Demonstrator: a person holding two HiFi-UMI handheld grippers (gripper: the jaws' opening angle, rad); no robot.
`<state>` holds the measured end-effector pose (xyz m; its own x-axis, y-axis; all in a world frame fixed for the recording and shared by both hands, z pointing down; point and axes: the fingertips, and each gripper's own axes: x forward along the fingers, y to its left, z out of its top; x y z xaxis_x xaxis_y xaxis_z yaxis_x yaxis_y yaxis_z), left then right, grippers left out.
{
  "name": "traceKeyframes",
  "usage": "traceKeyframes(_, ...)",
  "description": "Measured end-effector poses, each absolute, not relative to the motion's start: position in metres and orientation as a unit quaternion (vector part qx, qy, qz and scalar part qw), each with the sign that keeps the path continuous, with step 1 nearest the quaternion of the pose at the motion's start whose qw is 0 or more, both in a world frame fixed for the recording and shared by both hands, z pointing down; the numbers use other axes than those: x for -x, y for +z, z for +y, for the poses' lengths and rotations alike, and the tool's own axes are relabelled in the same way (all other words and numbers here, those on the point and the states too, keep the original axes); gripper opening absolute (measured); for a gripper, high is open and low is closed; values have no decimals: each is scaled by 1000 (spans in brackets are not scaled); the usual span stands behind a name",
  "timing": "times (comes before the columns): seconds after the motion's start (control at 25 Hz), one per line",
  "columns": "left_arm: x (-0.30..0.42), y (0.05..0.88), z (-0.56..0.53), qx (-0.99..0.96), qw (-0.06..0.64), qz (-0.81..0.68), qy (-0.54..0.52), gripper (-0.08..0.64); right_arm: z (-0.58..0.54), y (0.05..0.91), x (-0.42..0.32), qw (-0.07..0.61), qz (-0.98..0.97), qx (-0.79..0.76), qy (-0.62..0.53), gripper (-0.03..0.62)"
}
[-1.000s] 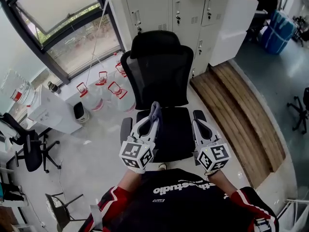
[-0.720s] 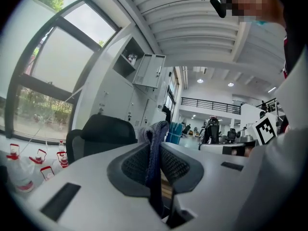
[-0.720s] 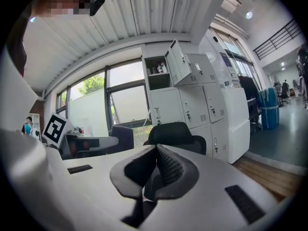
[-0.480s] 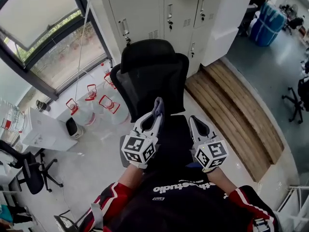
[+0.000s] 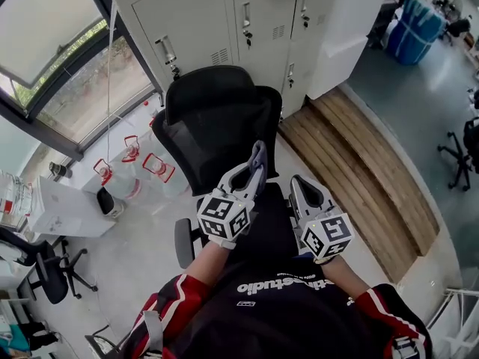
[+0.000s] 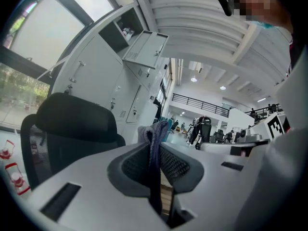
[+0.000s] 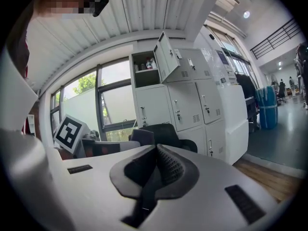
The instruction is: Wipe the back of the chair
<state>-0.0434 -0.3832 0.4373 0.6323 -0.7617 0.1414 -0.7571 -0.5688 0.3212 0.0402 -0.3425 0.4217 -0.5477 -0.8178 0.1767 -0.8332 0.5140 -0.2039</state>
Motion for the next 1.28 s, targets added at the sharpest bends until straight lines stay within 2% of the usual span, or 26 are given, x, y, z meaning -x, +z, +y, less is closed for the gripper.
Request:
traceKeyframes(0.56,-53,543,-567,-898,208,-387,29,60,-434,439,-113,39,-863,-486,135,2)
traceKeyframes(0.92,-59,608,-652,-887,216,-404,63,60,-450,449,-164,55,-837,-525,143,2)
traceKeyframes(1.28,-32,635,-687,-867,225,-439,74,59,-457,451,-170,61,-839,-522,141,2)
